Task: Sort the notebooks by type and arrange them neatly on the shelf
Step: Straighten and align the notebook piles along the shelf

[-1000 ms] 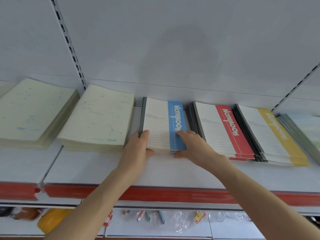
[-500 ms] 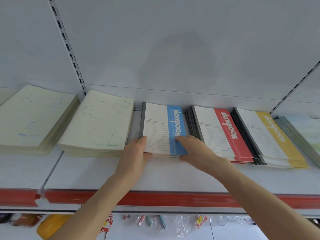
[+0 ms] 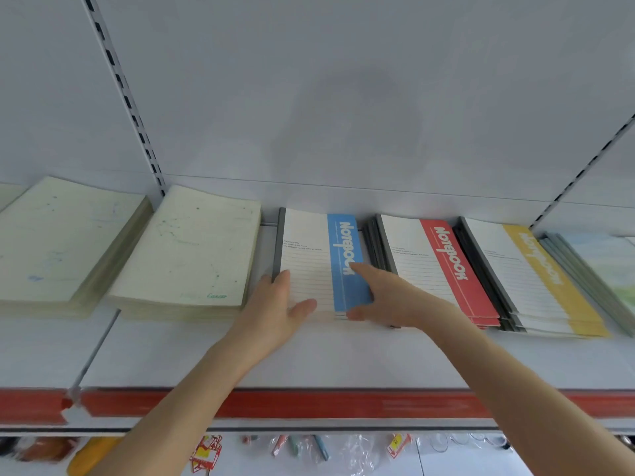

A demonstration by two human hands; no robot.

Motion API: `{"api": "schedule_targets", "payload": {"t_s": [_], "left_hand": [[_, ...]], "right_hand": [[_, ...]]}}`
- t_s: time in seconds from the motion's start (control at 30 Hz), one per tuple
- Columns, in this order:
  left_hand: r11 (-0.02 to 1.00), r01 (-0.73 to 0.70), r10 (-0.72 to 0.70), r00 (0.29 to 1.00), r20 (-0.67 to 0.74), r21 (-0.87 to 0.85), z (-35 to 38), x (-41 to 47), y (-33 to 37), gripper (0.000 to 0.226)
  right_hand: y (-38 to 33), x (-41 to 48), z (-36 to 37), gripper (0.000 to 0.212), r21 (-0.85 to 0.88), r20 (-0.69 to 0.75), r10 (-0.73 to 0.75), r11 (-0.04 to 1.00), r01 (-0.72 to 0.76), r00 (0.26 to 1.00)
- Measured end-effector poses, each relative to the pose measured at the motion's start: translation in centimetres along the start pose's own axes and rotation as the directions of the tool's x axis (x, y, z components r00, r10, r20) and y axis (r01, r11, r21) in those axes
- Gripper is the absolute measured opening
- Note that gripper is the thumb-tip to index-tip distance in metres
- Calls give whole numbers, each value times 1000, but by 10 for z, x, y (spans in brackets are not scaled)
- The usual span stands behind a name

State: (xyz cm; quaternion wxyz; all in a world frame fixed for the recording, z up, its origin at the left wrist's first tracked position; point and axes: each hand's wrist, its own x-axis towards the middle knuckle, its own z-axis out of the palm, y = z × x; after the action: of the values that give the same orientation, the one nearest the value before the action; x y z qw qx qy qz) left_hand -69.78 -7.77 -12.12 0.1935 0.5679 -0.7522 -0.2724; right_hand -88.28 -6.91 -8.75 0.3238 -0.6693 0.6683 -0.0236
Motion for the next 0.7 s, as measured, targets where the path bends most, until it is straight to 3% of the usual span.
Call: {"api": "schedule_targets", "payload": {"t_s": [0.2, 0.3, 0.53, 0.7], "left_hand": [[987, 60, -52, 997, -62, 147, -1, 51, 11, 30], [988, 87, -81, 995, -51, 127, -2, 72, 8, 26], [979, 179, -190, 975, -114, -101, 1, 94, 2, 21], [984, 160, -171, 973, -153, -81, 1, 94, 3, 25]], "right_hand": [[-7, 37, -15, 48, 198, -250, 36, 980, 15, 968], [-14, 55, -16, 43, 253, -258, 83, 967, -16, 963], [-16, 81, -15, 41, 471, -258, 176, 882, -36, 950], [-13, 88, -11, 49, 522, -292, 202, 853, -21, 935]]}}
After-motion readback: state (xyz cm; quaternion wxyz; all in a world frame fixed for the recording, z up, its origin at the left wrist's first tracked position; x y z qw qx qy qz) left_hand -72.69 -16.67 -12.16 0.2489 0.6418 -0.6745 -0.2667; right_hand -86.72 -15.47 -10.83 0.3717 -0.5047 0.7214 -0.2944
